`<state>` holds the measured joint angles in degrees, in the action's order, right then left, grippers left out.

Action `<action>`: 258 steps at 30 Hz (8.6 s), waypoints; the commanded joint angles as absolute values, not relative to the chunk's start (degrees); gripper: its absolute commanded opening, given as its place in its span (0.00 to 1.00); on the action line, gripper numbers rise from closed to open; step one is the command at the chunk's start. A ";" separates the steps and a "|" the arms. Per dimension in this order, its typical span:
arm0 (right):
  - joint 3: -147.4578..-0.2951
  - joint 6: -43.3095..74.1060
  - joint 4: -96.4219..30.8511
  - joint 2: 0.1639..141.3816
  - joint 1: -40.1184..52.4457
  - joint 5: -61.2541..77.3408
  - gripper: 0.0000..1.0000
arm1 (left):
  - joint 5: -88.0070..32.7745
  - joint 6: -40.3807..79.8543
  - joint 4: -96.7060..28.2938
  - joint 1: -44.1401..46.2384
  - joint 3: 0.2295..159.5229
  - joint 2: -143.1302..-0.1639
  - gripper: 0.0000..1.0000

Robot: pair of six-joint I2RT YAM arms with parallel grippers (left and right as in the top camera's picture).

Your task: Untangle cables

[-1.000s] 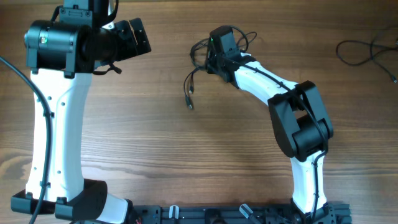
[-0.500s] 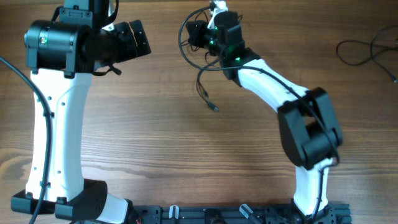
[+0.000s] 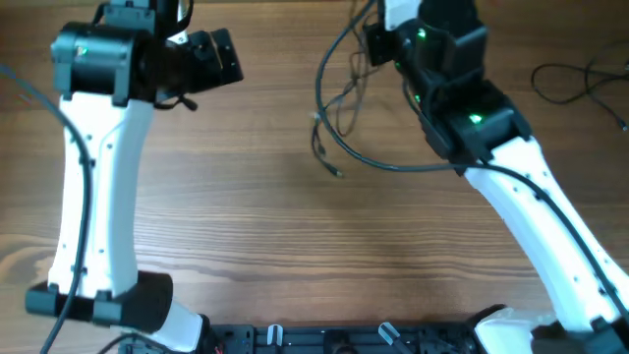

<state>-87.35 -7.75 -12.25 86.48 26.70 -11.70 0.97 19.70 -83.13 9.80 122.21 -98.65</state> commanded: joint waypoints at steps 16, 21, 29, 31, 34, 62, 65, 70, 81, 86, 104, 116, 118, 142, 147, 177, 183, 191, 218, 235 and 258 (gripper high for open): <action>-88.29 -5.78 -17.54 77.73 26.92 -22.02 0.04 | -33.36 -16.32 -63.57 21.82 121.71 -120.31 0.99; -88.31 -5.54 -11.51 73.58 26.92 -22.04 0.04 | -33.39 -16.29 -62.78 23.05 121.71 -121.69 1.00; -88.29 -3.88 -14.22 71.88 26.92 -22.00 0.04 | -30.61 1.54 -45.17 23.05 121.71 -121.84 1.00; -88.29 -2.79 -14.20 71.85 26.92 -22.02 0.04 | -27.46 9.04 -42.35 23.05 121.71 -121.84 1.00; -88.29 -1.32 -13.08 71.81 26.92 -22.02 0.04 | -20.27 16.58 -44.71 23.05 121.71 -121.84 1.00; -88.29 -2.09 7.38 80.14 15.29 -29.41 0.04 | -16.08 60.07 -53.25 32.86 115.92 -121.86 1.00; -88.29 2.74 10.74 85.19 11.75 -33.67 0.04 | -17.32 60.07 -52.80 36.16 115.92 -121.86 1.00; -88.29 2.59 24.91 86.02 9.67 -35.79 0.04 | -17.52 60.51 -50.89 41.25 115.92 -121.86 1.00; -88.55 -1.41 31.05 86.04 8.73 -36.23 0.04 | -15.18 76.69 -40.56 48.12 115.85 -122.83 1.00; -88.55 -1.39 30.81 86.04 8.69 -36.21 0.04 | -15.20 82.28 -38.09 51.18 115.85 -124.95 1.00; -88.55 -1.43 30.37 86.04 8.69 -38.70 0.04 | -12.23 71.29 -33.74 51.62 115.85 -135.37 0.04; -88.55 9.19 16.84 86.04 -0.10 -35.86 0.04 | 20.27 48.14 -74.32 33.36 115.87 -121.25 0.04; -88.55 8.91 15.84 86.04 -1.61 -35.90 0.04 | 22.48 47.81 -77.41 28.84 115.87 -117.91 0.04; -94.28 6.02 13.15 95.11 -36.62 -11.92 0.06 | 23.90 42.78 -78.74 19.64 115.87 -110.67 0.04; -94.28 37.21 -13.34 97.41 -36.62 1.91 0.04 | 23.86 42.81 -78.74 19.64 115.87 -110.67 0.04; -87.46 74.94 -53.58 97.69 -18.65 -4.43 1.00 | 22.33 42.78 -81.34 19.75 115.87 -110.67 0.04; -83.70 85.67 -45.60 100.27 -20.86 -24.56 0.90 | 22.33 42.81 -83.44 19.75 115.87 -110.67 0.04; -83.70 85.47 -38.04 114.80 -28.56 -23.00 0.88 | 22.13 42.78 -84.90 19.75 115.87 -110.67 0.04; -83.70 76.42 -29.43 124.53 -36.71 -17.85 0.69 | 19.94 42.81 -86.26 19.86 115.87 -110.67 0.04; -90.21 40.56 -8.45 97.45 -36.56 -10.04 0.04 | 19.97 42.81 -84.84 20.51 115.87 -110.67 0.04; -89.10 54.76 -17.93 105.97 -36.01 -0.01 0.04 | 17.58 42.81 -83.13 20.51 115.87 -110.67 0.04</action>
<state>-89.25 35.22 -14.02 104.90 -36.77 -9.02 18.87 43.55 -83.44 20.29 115.66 -112.27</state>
